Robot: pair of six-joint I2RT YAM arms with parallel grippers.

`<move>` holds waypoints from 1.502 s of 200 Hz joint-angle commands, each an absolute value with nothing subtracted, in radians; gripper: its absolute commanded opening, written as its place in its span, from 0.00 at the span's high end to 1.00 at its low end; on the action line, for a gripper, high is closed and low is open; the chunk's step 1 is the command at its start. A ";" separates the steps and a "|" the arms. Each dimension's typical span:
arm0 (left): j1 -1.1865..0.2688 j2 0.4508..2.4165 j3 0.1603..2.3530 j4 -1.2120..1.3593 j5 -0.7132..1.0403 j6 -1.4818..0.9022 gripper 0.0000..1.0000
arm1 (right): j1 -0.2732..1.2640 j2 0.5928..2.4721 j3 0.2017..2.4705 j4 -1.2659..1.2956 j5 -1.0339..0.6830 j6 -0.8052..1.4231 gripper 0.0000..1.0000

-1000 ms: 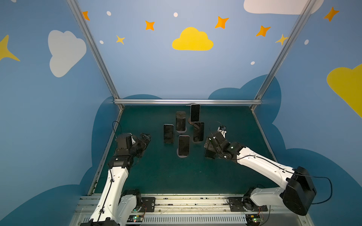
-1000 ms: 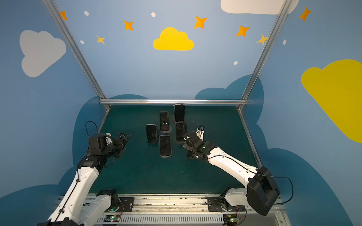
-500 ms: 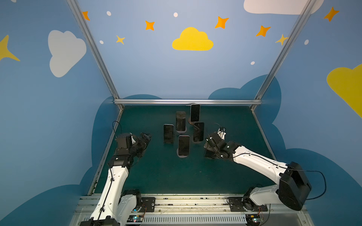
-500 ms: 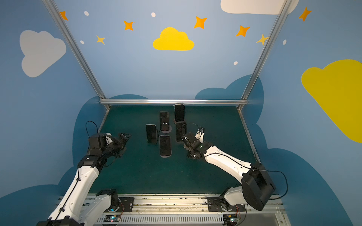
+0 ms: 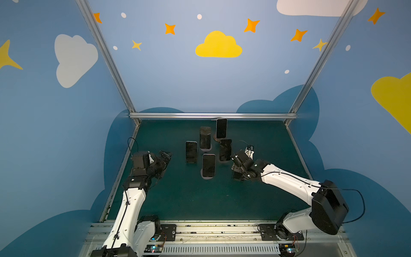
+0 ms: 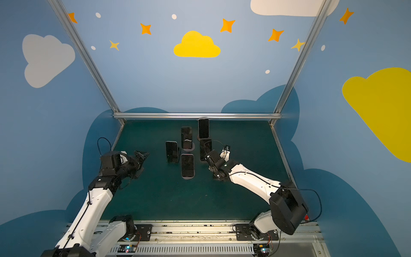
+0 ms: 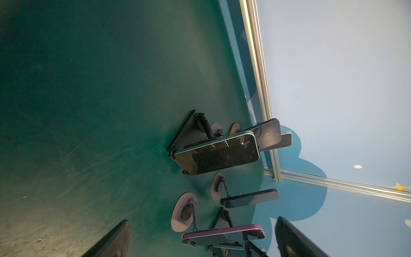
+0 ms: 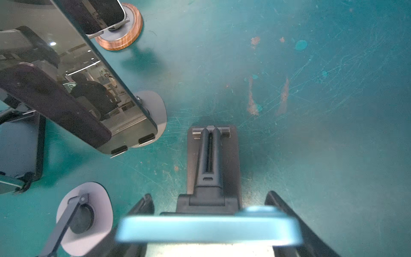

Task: Remove the phone from the phone stand
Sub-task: 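Reach the right gripper to the light-blue phone and close on its top edge, then lift the light-blue phone upward off the black stand with the right gripper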

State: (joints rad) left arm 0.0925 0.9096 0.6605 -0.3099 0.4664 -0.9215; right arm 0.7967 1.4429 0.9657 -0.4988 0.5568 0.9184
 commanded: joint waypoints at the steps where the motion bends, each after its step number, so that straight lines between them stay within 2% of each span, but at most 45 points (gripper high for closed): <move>1: 0.101 0.912 0.652 -0.290 0.480 -0.925 0.00 | 0.815 1.445 0.979 -0.525 0.555 0.925 0.26; 125: 0.106 0.916 0.652 -0.290 0.478 -0.923 0.00 | 0.853 1.401 0.994 -0.538 0.623 0.839 0.34; 242: 0.106 0.927 0.655 -0.288 0.479 -0.919 0.00 | 0.856 1.315 0.994 -0.560 0.626 0.750 0.34; 300: 0.106 0.928 0.660 -0.285 0.487 -0.913 0.00 | 0.856 1.230 0.915 -0.468 0.671 0.662 0.34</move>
